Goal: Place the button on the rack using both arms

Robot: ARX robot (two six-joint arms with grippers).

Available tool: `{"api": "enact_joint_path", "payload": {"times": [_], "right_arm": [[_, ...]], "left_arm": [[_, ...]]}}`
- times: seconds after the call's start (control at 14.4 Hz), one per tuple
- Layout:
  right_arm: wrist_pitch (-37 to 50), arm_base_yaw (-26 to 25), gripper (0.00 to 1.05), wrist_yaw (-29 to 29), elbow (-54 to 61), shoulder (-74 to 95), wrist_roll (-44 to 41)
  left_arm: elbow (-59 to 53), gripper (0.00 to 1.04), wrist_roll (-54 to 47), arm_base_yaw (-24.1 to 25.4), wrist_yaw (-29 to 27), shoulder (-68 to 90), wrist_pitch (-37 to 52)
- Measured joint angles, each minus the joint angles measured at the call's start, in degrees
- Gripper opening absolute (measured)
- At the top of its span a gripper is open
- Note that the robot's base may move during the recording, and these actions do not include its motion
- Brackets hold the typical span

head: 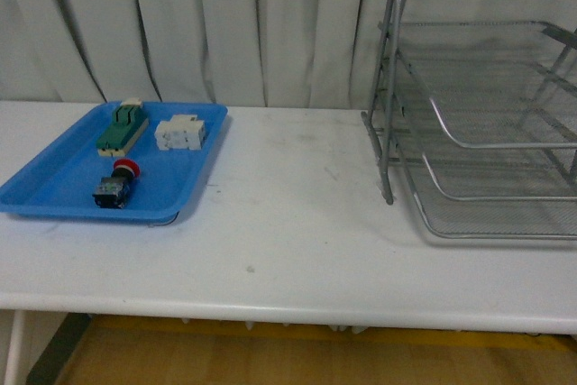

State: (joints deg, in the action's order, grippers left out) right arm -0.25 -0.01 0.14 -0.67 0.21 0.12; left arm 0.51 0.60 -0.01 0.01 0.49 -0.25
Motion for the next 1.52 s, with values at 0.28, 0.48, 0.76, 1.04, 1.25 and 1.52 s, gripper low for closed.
{"api": "enact_joint_path", "payload": {"times": [0.28,0.48,0.76,1.04,1.25,1.52], "right_arm": [[0.0,0.0,0.98,0.0,0.0,0.0,0.0],[0.0,0.0,0.98,0.0,0.0,0.0,0.0],[0.0,0.0,0.98,0.0,0.0,0.0,0.0],[0.0,0.0,0.98,0.0,0.0,0.0,0.0],[0.0,0.0,0.98,0.0,0.0,0.0,0.0],[23.3,-7.3,0.98,-12.5,-11.2,37.2,13.0]], "left_arm": [[0.0,0.98,0.0,0.0,0.0,0.0,0.0],[0.0,0.98,0.0,0.0,0.0,0.0,0.0],[0.0,0.98,0.0,0.0,0.0,0.0,0.0],[0.0,0.98,0.0,0.0,0.0,0.0,0.0],[0.0,0.98,0.0,0.0,0.0,0.0,0.0],[0.0,0.98,0.0,0.0,0.0,0.0,0.0]]}}
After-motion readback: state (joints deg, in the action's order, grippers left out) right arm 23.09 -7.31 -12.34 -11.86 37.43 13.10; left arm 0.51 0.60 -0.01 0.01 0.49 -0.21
